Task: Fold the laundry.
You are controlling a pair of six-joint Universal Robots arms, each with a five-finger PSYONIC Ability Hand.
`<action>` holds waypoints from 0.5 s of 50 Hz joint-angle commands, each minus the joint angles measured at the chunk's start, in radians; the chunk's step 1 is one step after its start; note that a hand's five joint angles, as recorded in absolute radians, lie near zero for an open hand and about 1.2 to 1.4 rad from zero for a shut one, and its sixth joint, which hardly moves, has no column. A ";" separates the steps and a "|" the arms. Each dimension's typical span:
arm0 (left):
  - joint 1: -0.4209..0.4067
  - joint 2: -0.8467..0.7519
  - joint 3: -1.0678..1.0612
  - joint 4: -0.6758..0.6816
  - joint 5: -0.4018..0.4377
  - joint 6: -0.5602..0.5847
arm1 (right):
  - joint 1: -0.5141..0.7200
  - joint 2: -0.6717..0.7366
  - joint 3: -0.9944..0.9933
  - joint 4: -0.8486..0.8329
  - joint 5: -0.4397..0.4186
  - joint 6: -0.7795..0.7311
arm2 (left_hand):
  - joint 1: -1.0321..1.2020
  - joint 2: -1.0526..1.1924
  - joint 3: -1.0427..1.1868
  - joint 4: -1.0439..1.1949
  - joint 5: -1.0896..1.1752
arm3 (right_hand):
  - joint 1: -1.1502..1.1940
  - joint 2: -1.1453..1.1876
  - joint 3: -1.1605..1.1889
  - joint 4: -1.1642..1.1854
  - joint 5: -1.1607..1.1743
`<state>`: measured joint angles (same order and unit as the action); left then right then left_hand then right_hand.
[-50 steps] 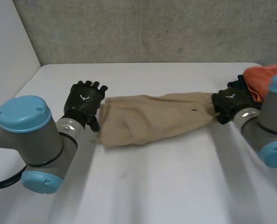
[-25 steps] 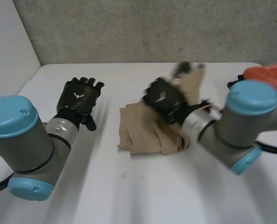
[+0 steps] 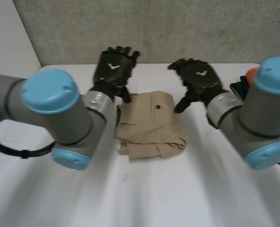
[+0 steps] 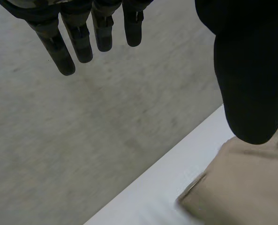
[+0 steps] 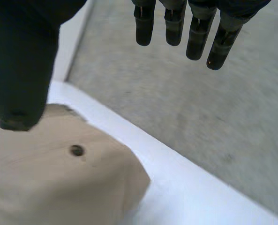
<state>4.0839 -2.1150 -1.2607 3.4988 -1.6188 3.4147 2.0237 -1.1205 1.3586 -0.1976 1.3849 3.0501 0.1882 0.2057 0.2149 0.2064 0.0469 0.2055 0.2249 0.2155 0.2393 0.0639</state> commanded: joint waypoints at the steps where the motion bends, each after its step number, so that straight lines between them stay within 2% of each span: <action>1: -0.100 -0.128 0.136 -0.040 0.022 -0.008 | -0.085 -0.007 -0.012 0.098 -0.009 0.090 | 0.031 0.014 0.004 0.013 -0.002 | -0.031 -0.050 -0.041 -0.065 -0.064; 11: -0.106 -0.329 0.386 -0.205 0.008 0.000 | -0.072 0.096 -0.102 0.161 -0.041 0.065 | 0.046 0.028 0.019 0.028 0.013 | -0.031 -0.050 -0.041 -0.065 -0.064; 17: -0.054 -0.367 0.409 -0.319 -0.064 0.035 | -0.071 0.198 -0.199 0.213 -0.090 0.032 | 0.037 0.020 0.010 0.019 0.004 | -0.031 -0.050 -0.041 -0.065 -0.064; 25: -0.036 -0.391 0.386 -0.417 -0.067 0.092 | -0.033 0.375 -0.357 0.282 -0.095 0.013 | 0.043 0.025 0.016 0.025 0.010 | -0.031 -0.050 -0.041 -0.065 -0.064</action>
<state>4.0311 -2.4897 -0.8486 3.1576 -1.6816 3.4662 1.9600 -0.8773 1.1153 0.0376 1.2924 3.0782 0.1914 0.2057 0.2150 0.2064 0.0467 0.2055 0.2249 0.2155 0.2392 0.0639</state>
